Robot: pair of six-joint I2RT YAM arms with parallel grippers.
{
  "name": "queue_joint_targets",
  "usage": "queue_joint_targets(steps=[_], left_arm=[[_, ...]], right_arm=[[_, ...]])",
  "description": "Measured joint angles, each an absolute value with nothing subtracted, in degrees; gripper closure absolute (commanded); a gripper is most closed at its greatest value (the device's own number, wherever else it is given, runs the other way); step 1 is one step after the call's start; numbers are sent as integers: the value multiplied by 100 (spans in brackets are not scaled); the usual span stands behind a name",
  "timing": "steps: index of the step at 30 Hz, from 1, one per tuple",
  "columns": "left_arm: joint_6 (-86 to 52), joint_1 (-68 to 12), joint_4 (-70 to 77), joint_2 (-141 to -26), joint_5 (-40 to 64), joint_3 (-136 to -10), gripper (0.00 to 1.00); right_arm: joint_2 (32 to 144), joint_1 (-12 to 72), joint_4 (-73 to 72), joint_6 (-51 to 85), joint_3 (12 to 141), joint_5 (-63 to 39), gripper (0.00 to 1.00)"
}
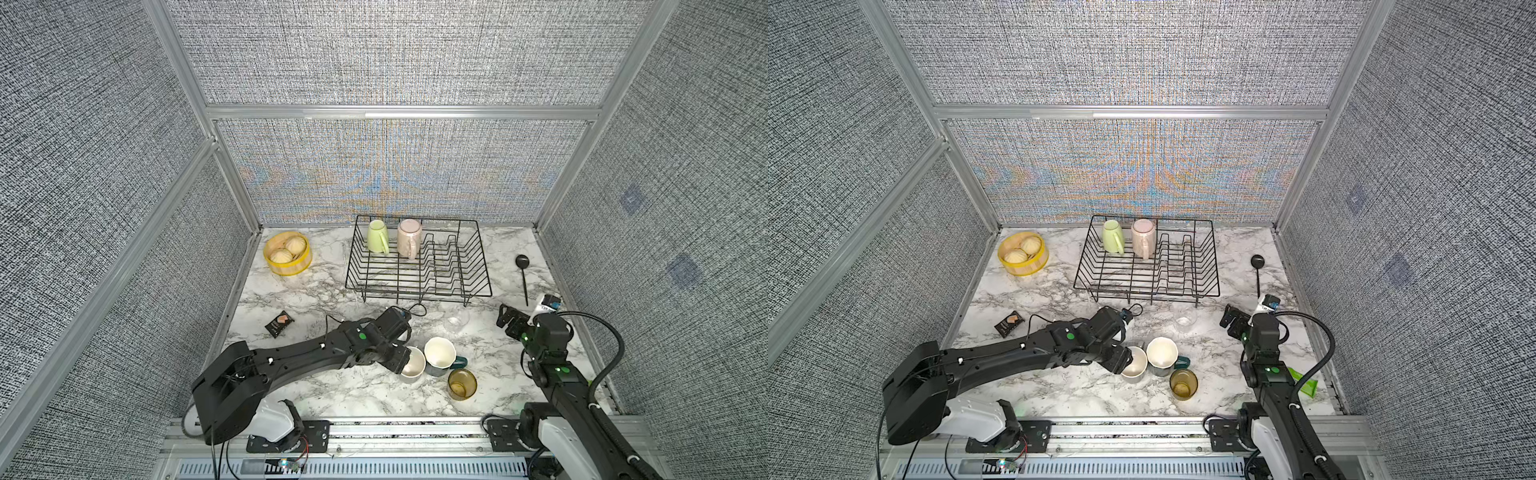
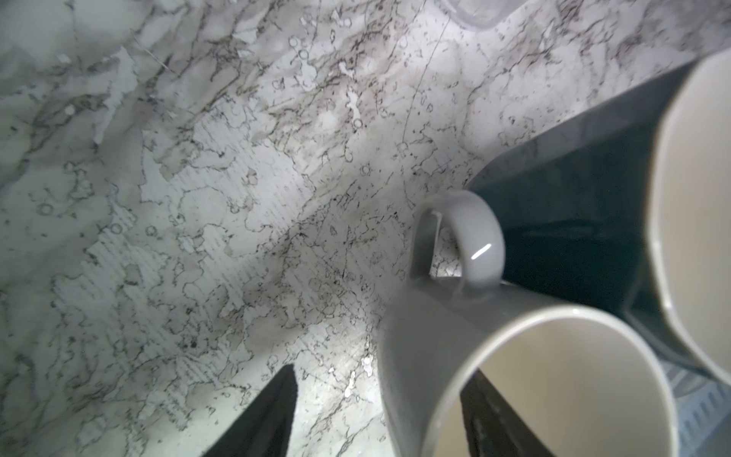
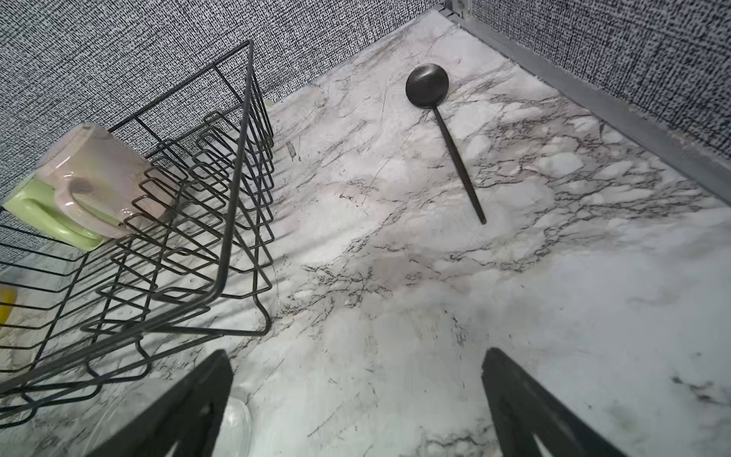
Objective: Load cups into a dish rack
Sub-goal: Pick up the cup from the bottom-center of the table.
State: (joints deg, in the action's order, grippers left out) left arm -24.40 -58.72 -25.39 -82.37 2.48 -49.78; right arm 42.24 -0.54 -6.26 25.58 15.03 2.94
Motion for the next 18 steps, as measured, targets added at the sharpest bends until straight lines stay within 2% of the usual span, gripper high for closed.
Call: queue_joint_targets(steps=[4, 6, 9, 10, 18], left_arm=[[-2445, -5870, -2539, -8270, 167, -5033, 79], [-2445, -5870, -2567, -8274, 150, -5039, 89], [-2477, -5867, -2742, -8239, 69, -5065, 97], [-2462, -5867, -2775, -8195, -3, -5063, 100], [-2449, -5867, -3081, -7638, -257, -5100, 100]], right_arm=[[4329, -54, -661, 2550, 1568, 268, 1], [4340, -54, -659, 2550, 1570, 270, 1], [4366, -54, -659, 2550, 1584, 272, 1], [4390, -54, -652, 2547, 1601, 272, 1], [4431, -51, -635, 2550, 1643, 209, 1]])
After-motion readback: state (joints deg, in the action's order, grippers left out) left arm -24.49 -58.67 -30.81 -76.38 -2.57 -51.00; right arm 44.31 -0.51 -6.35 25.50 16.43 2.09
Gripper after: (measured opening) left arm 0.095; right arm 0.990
